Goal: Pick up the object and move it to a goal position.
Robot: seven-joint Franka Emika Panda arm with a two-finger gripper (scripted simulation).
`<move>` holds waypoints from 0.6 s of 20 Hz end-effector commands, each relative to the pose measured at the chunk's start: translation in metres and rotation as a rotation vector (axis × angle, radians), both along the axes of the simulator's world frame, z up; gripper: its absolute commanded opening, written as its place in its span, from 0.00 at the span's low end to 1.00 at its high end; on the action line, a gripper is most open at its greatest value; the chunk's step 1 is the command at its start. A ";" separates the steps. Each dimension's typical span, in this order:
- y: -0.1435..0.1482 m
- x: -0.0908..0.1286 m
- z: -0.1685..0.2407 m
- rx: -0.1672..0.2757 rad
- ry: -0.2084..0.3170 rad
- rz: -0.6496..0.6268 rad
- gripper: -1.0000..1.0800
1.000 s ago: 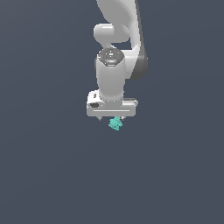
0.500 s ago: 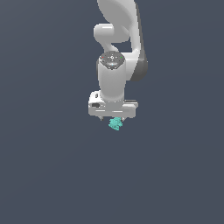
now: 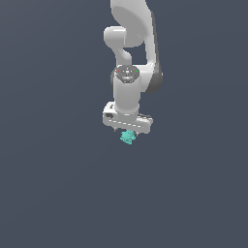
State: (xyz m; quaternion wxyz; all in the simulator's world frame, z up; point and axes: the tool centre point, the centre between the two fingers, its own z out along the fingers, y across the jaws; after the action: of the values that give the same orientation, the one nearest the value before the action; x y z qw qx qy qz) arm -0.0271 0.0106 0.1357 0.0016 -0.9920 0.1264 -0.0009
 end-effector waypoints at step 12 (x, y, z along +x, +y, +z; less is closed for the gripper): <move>0.010 -0.036 -0.039 -0.002 0.002 -0.261 0.96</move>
State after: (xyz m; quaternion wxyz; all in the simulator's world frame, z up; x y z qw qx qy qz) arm -0.0602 0.0199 0.0992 0.0006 -0.9697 0.2442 0.0003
